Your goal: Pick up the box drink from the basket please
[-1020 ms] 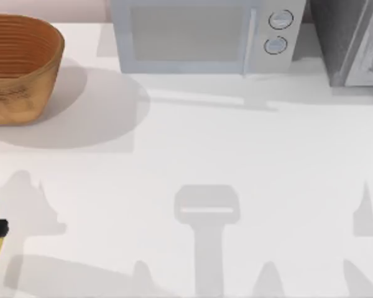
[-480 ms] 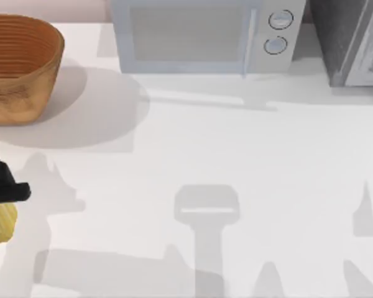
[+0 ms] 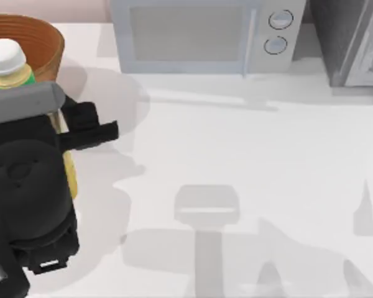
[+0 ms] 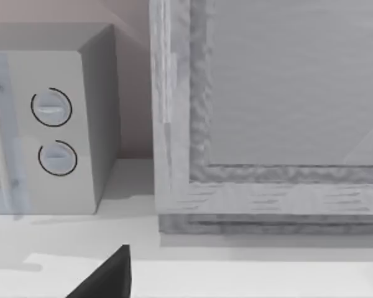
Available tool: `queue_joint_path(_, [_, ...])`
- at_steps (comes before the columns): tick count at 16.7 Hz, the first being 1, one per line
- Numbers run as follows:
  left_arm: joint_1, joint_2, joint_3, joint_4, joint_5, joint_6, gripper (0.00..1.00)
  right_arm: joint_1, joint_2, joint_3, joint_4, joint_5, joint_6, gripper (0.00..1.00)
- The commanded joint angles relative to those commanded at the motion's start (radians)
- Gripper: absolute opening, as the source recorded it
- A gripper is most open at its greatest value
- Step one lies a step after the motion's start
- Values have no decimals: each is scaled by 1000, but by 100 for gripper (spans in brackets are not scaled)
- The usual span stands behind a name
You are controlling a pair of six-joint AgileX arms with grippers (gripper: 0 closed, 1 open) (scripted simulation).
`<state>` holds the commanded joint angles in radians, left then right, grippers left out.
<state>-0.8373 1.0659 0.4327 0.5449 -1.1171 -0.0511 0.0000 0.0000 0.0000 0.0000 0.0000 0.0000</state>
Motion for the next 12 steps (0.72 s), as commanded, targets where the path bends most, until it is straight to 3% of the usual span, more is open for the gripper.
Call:
queue_joint_path(4, [-203, 299, 128, 164, -327, -20, 0, 0, 0, 0, 0, 0, 0, 100])
queue_joint_path(7, [-306, 465, 197, 256, -515, -38, 0, 0, 0, 0, 0, 0, 0, 100])
queue_joint_path(10, [-363, 562, 236, 309, -627, -52, 0, 0, 0, 0, 0, 0, 0, 100])
queue_joint_path(12, [-374, 582, 244, 320, -650, -55, 0, 0, 0, 0, 0, 0, 0, 100])
